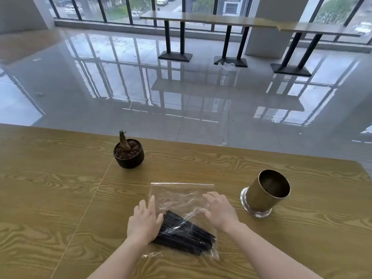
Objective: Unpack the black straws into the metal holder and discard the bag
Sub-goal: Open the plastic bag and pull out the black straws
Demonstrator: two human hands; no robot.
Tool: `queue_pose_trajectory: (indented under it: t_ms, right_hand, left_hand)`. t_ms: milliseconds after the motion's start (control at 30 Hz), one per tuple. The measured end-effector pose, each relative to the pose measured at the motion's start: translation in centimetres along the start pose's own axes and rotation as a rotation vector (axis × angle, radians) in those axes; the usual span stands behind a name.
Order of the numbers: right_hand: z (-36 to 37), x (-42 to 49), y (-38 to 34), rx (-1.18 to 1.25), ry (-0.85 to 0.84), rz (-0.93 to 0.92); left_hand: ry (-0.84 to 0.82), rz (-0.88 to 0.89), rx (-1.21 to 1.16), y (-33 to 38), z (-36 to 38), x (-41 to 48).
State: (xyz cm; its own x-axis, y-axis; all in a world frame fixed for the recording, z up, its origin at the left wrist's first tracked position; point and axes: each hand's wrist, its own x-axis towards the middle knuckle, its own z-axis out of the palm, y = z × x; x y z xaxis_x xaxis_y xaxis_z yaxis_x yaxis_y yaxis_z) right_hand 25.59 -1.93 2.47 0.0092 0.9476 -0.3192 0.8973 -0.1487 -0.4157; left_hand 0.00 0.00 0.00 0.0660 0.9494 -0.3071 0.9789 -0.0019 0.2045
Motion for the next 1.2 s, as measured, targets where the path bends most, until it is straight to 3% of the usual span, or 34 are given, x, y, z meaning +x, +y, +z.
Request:
queue_pose_trajectory:
  t_ms: [333, 667, 867, 1033, 1200]
  right_hand:
    - [2.2, -0.8, 1.2, 0.09, -0.034, 0.147]
    - [3.7, -1.8, 2.5, 0.474, 0.086, 0.432]
    - [3.5, -2.2, 2.1, 0.863, 0.152, 0.609]
    - [2.9, -2.2, 1.4, 0.983, 0.008, 0.565]
    - [1.2, -1.7, 0.7, 1.168, 0.024, 0.516]
  left_hand:
    - [-0.101, -0.276, -0.343, 0.2, 1.5, 0.5]
    - [-0.125, -0.512, -0.646, 0.5, 2.1, 1.5]
    - [-0.118, -0.55, -0.505, 1.1, 2.2, 1.5]
    - [-0.092, -0.556, -0.675, 0.8, 2.5, 1.4]
    - [-0.064, -0.567, -0.841, 0.4, 2.8, 1.3]
